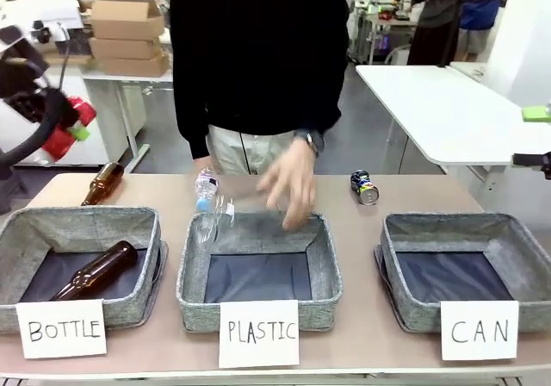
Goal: Sort the can waste into the basket.
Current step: Pick up the can waste from the table and place it in the right Fabric basket.
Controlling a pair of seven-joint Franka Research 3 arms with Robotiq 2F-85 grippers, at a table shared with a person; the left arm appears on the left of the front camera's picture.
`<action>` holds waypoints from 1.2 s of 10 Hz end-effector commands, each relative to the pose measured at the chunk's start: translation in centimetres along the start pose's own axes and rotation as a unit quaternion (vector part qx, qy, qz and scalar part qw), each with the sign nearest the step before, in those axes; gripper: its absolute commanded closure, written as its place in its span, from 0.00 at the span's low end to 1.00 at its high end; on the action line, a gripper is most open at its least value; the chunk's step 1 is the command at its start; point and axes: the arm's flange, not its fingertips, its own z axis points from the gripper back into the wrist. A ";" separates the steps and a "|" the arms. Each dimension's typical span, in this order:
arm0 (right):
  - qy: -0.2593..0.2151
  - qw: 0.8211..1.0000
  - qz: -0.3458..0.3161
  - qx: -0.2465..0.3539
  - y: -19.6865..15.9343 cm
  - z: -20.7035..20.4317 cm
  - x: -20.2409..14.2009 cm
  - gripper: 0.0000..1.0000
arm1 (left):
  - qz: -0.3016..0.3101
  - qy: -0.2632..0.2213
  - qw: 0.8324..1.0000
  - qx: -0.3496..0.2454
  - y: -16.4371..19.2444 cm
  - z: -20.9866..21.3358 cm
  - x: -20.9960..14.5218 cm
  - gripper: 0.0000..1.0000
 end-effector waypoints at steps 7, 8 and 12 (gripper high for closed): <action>-0.005 1.000 0.013 0.011 0.0 -0.1 0.2 0.00 | 0.000 -0.034 0.998 -0.055 -2.3 4.8 -9.2 1.00; -0.005 1.000 0.013 0.011 0.0 -0.1 0.2 0.00 | -0.001 -0.042 0.997 -0.063 -2.7 5.2 -10.9 0.54; -0.072 0.997 0.026 -0.015 1.9 17.7 -5.2 0.00 | -0.316 -0.037 0.930 -0.182 -21.0 -8.5 7.4 0.54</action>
